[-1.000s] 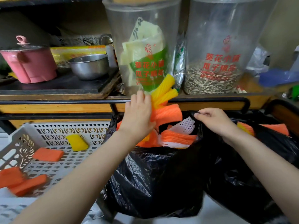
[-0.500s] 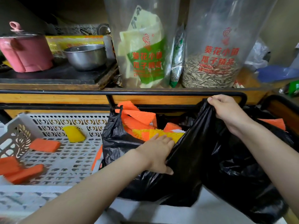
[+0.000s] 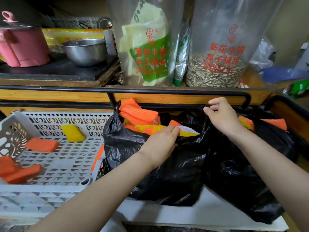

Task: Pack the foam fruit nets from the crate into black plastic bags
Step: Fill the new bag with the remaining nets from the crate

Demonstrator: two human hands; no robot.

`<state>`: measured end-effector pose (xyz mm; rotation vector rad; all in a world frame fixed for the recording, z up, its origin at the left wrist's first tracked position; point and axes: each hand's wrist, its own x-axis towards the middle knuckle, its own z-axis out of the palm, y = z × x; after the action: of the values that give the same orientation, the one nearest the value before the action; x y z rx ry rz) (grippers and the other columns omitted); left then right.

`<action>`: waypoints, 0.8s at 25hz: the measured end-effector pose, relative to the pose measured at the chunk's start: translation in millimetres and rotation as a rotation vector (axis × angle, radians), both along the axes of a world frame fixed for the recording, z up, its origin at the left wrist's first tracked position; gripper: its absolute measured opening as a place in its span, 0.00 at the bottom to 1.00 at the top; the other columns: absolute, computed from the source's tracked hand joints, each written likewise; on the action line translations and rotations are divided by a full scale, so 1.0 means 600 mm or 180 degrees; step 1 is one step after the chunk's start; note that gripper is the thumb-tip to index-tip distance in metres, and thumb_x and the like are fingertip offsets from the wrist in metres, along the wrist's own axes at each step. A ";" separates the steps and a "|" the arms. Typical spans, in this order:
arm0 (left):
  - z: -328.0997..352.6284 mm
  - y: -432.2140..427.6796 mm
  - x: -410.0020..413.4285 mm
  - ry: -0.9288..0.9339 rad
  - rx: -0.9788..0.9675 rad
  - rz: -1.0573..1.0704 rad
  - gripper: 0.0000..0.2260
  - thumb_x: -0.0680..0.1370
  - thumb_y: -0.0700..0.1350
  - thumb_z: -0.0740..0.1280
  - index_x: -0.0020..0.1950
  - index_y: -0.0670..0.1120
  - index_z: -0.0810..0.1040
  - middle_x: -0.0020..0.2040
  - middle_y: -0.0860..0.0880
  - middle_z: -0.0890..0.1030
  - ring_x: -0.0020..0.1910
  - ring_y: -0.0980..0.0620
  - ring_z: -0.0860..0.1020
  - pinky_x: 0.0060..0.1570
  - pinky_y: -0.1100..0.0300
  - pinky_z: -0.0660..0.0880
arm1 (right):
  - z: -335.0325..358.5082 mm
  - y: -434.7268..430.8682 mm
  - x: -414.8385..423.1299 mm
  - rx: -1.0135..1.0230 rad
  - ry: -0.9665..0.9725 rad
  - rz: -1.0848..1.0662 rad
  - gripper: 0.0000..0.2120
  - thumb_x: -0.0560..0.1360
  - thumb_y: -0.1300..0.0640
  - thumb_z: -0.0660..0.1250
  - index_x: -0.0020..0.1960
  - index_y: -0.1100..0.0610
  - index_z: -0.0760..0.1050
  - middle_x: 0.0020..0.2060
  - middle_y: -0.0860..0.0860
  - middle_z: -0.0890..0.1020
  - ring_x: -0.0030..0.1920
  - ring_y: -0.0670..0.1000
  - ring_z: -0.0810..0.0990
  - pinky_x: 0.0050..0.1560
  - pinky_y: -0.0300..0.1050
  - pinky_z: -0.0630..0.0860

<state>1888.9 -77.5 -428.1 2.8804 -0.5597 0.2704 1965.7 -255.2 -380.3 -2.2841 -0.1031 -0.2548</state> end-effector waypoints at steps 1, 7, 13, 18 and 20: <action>0.004 -0.001 0.001 -0.0138 0.0061 -0.0029 0.10 0.78 0.42 0.63 0.58 0.41 0.68 0.56 0.43 0.71 0.55 0.43 0.71 0.50 0.51 0.70 | 0.003 0.002 -0.007 -0.0241 -0.0114 0.0072 0.15 0.78 0.56 0.62 0.63 0.60 0.70 0.55 0.55 0.74 0.57 0.54 0.74 0.55 0.39 0.64; 0.023 0.023 -0.011 -0.1247 0.0670 0.0019 0.10 0.72 0.50 0.65 0.46 0.45 0.75 0.43 0.48 0.78 0.44 0.47 0.75 0.46 0.54 0.70 | 0.024 0.058 -0.057 -0.1432 -0.0450 0.0588 0.17 0.80 0.53 0.58 0.67 0.57 0.67 0.64 0.54 0.71 0.64 0.54 0.70 0.61 0.48 0.67; 0.044 0.148 -0.078 -0.1390 0.0650 0.0243 0.10 0.72 0.49 0.57 0.46 0.44 0.73 0.43 0.46 0.74 0.43 0.46 0.71 0.45 0.54 0.62 | 0.046 0.182 -0.113 -0.1166 -0.1826 0.1108 0.09 0.78 0.58 0.60 0.56 0.58 0.73 0.49 0.52 0.76 0.53 0.55 0.74 0.53 0.49 0.71; 0.004 0.368 -0.134 -0.0987 0.0819 0.0950 0.11 0.71 0.47 0.56 0.47 0.44 0.73 0.43 0.47 0.75 0.43 0.47 0.72 0.45 0.56 0.62 | 0.012 0.362 -0.136 -0.1152 -0.2078 0.2073 0.08 0.76 0.61 0.62 0.54 0.58 0.72 0.49 0.52 0.76 0.51 0.53 0.73 0.53 0.46 0.69; -0.013 0.455 -0.141 -0.0664 0.0752 0.1317 0.10 0.73 0.47 0.58 0.50 0.45 0.74 0.45 0.47 0.75 0.45 0.46 0.74 0.47 0.56 0.65 | -0.020 0.437 -0.130 -0.1238 -0.1794 0.2377 0.10 0.77 0.61 0.62 0.58 0.58 0.72 0.52 0.52 0.75 0.54 0.52 0.73 0.55 0.46 0.70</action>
<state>1804.4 195.5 -435.7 3.1999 -0.0141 0.6080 1887.7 6.9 -392.4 -2.2945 -1.3567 -0.4980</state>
